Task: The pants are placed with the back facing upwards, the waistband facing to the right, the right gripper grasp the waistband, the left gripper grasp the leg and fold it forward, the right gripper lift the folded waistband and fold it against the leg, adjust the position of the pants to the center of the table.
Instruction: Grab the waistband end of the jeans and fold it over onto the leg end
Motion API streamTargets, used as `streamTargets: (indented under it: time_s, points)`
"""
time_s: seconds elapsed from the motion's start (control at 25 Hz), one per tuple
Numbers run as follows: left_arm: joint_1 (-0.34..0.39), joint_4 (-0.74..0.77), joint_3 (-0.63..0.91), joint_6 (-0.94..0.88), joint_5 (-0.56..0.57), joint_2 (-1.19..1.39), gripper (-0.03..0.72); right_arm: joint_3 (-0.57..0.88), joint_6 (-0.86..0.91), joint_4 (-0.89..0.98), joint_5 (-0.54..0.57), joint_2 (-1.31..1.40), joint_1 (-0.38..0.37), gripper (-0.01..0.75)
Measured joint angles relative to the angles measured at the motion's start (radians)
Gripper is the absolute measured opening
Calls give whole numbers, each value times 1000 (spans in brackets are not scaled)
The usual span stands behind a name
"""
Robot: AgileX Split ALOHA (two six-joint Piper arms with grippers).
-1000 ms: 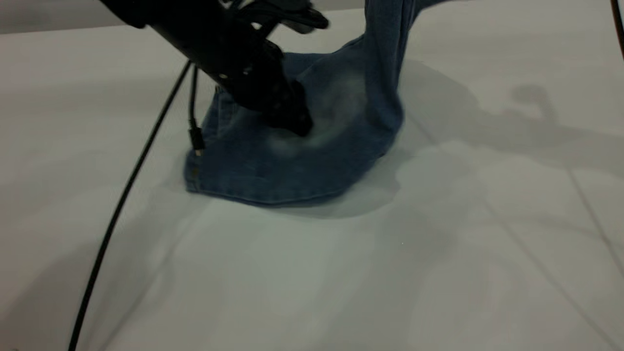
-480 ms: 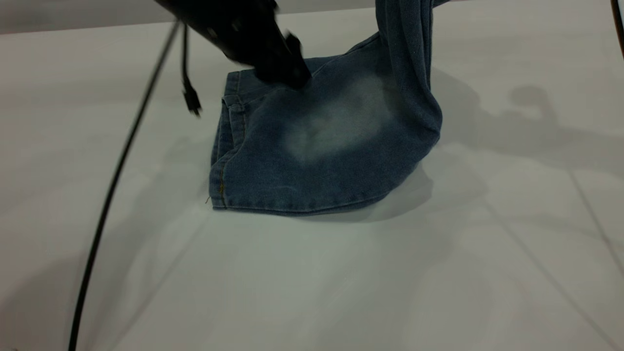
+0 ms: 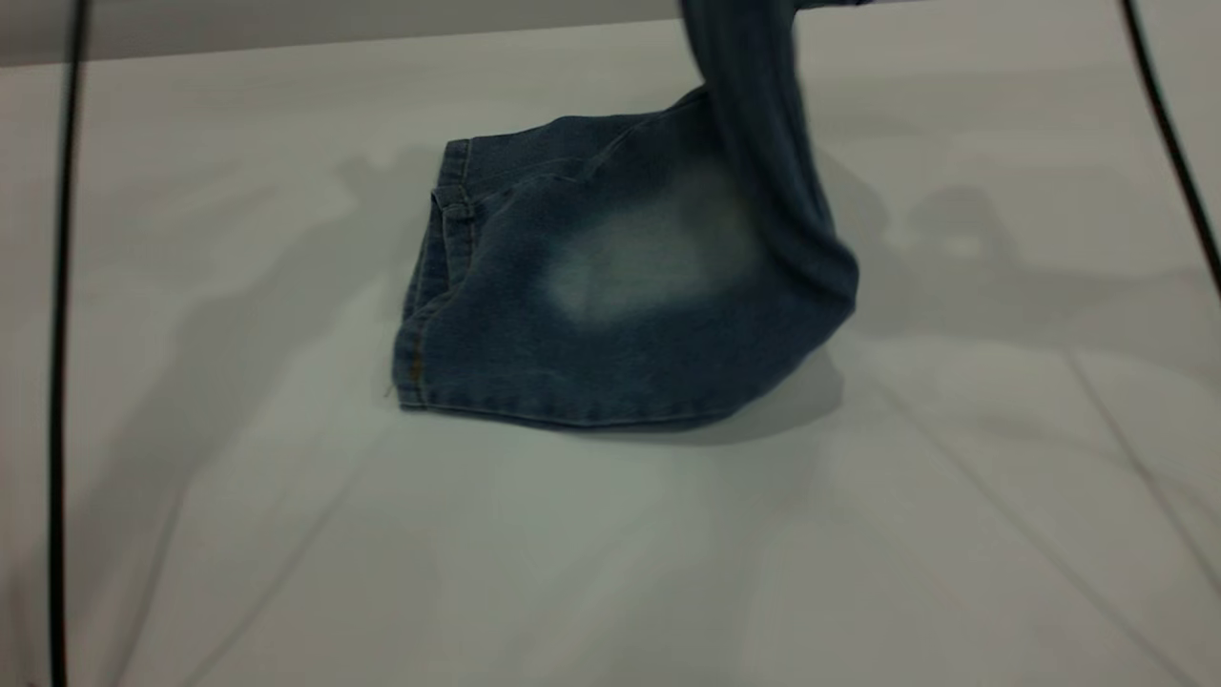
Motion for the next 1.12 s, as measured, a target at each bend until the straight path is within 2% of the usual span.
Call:
streamTargets:
  time_s: [0.4,0.52,0.72,0.92,1.0,1.12]
  points:
    - [0,0,0,1,3,-335,381,0,-199,94,-475,84,285,108]
    - [0,0,0,3,3,-413,379,-15,-246,92,-567,141,355,108]
    - [0,0,0,3,19,-460,379,-79,-251,89,-575,238,431,108]
    - [0,2,0,3,47,-454,379,-141,-215,86,-458,299,437,137]
    - [0,2,0,2,47,-455,379,-142,-215,82,-421,300,437,206]
    - [0,1,0,2,47,-455,379,-142,-213,85,-405,298,437,383]
